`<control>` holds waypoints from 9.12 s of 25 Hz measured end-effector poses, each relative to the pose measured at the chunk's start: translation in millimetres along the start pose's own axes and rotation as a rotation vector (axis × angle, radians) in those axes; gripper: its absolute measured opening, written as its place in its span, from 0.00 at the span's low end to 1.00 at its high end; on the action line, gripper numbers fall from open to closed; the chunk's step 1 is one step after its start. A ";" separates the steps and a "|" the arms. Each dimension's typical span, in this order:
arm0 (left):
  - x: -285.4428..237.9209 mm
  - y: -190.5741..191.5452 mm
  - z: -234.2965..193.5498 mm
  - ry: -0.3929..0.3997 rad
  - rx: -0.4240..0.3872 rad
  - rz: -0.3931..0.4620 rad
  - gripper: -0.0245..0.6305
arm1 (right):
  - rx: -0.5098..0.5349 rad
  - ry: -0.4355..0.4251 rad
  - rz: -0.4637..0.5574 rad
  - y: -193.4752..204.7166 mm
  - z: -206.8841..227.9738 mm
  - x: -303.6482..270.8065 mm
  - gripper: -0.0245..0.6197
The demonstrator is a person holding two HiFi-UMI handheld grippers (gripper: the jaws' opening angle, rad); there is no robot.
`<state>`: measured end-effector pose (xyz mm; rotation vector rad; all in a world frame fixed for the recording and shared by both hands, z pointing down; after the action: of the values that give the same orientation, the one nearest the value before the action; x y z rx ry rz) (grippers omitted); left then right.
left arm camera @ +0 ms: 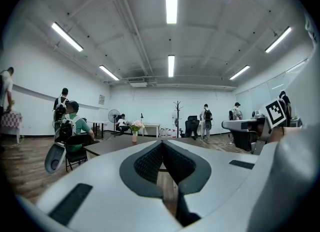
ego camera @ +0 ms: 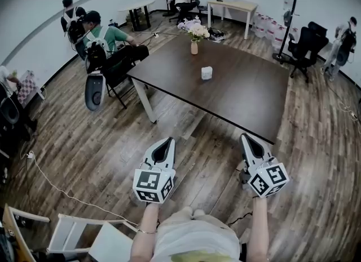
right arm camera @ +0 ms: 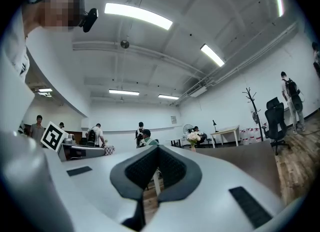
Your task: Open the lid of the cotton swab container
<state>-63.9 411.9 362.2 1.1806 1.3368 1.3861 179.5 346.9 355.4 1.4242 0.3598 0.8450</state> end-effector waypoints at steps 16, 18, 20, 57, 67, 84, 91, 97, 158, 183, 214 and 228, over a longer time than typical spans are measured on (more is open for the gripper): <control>-35.6 15.1 -10.9 -0.016 0.023 -0.027 0.07 | -0.050 -0.055 -0.011 18.8 20.8 -36.2 0.07; -48.8 19.2 -16.6 -0.012 0.026 -0.033 0.07 | -0.052 -0.055 -0.016 23.8 28.6 -48.3 0.07; -63.8 24.0 -23.9 -0.008 0.028 -0.034 0.07 | -0.066 -0.052 -0.010 29.6 38.4 -61.7 0.07; -342.0 87.9 -154.3 0.072 0.106 -0.109 0.07 | -0.156 0.152 -0.048 110.6 216.9 -299.5 0.07; -428.1 126.5 -165.0 0.102 0.082 -0.200 0.07 | -0.160 0.091 -0.193 157.3 268.8 -356.3 0.07; -508.8 219.2 -159.8 0.283 0.103 -0.402 0.08 | -0.216 0.114 -0.278 209.0 315.4 -398.2 0.07; -532.8 258.9 -149.5 0.408 0.100 -0.490 0.25 | -0.265 0.146 -0.287 227.3 326.4 -400.6 0.07; -554.8 279.2 -140.4 0.488 0.091 -0.512 0.40 | -0.275 0.170 -0.299 233.5 328.7 -393.3 0.07; -499.1 105.8 -53.3 1.055 -0.039 -0.492 0.41 | -0.092 -0.641 -0.385 96.9 223.6 -409.4 0.41; -507.7 76.3 -46.3 1.088 0.000 -0.445 0.41 | -0.102 -0.753 -0.519 85.3 225.7 -425.8 0.39; -511.4 65.6 -53.9 1.062 -0.126 -0.262 0.39 | -1.051 -0.505 -0.541 79.5 251.9 -466.6 0.38; -509.5 78.8 -62.5 1.042 -0.111 -0.298 0.39 | -0.874 -0.434 -0.474 78.1 263.3 -458.4 0.40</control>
<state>-26.8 -104.1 407.8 0.0860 1.9722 1.8868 28.8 -165.7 351.6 0.6222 -0.0282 0.2181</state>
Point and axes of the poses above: the fingertips, and each gripper's own axes: x backward along the fingers, z to its right, y out of its underside, the point moved 3 cm from there along x, backward along the fingers, and after that the axes turned 10 degrees about z, right-handed, at the moved point
